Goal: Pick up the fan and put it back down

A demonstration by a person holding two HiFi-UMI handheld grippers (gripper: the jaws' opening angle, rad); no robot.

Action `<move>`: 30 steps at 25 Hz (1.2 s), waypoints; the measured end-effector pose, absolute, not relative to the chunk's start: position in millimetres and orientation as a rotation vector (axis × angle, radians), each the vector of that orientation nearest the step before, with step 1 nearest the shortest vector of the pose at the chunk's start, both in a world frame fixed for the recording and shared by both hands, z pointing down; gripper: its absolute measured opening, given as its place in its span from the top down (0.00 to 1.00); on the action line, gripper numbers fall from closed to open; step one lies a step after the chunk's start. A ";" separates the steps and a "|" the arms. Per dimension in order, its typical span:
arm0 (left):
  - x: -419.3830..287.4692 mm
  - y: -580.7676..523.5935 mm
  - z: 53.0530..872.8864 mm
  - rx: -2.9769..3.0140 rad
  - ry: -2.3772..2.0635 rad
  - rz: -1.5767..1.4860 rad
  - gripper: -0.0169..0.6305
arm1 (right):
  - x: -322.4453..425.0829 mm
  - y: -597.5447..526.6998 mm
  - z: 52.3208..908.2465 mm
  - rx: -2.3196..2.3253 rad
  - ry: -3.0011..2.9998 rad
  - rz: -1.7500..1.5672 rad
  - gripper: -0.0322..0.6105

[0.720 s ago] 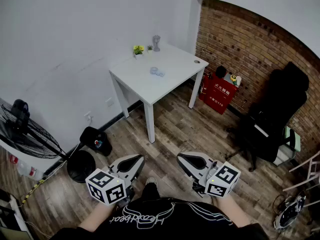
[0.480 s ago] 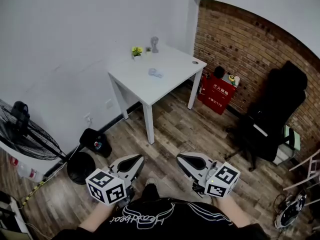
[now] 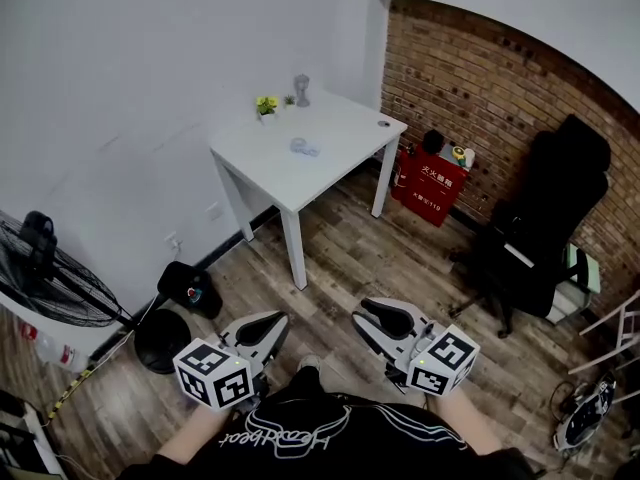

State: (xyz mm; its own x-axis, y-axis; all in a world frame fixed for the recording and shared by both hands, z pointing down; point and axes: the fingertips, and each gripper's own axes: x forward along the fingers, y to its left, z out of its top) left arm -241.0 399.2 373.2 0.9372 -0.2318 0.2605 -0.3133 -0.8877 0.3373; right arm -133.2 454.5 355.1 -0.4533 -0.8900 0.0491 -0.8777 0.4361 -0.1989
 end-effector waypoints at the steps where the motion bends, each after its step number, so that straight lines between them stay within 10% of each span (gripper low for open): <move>1: -239.4 398.2 373.5 2.715 -0.391 0.303 0.92 | -128.7 452.0 358.5 -1.647 2.600 -0.310 0.79; 7: -225.4 377.2 382.3 2.708 -0.360 0.309 0.92 | -106.1 429.8 365.6 -1.721 2.545 -0.337 0.54; 30: -109.3 54.4 455.8 2.466 -0.411 0.352 0.92 | 14.7 113.9 428.0 -1.781 2.589 -0.608 0.48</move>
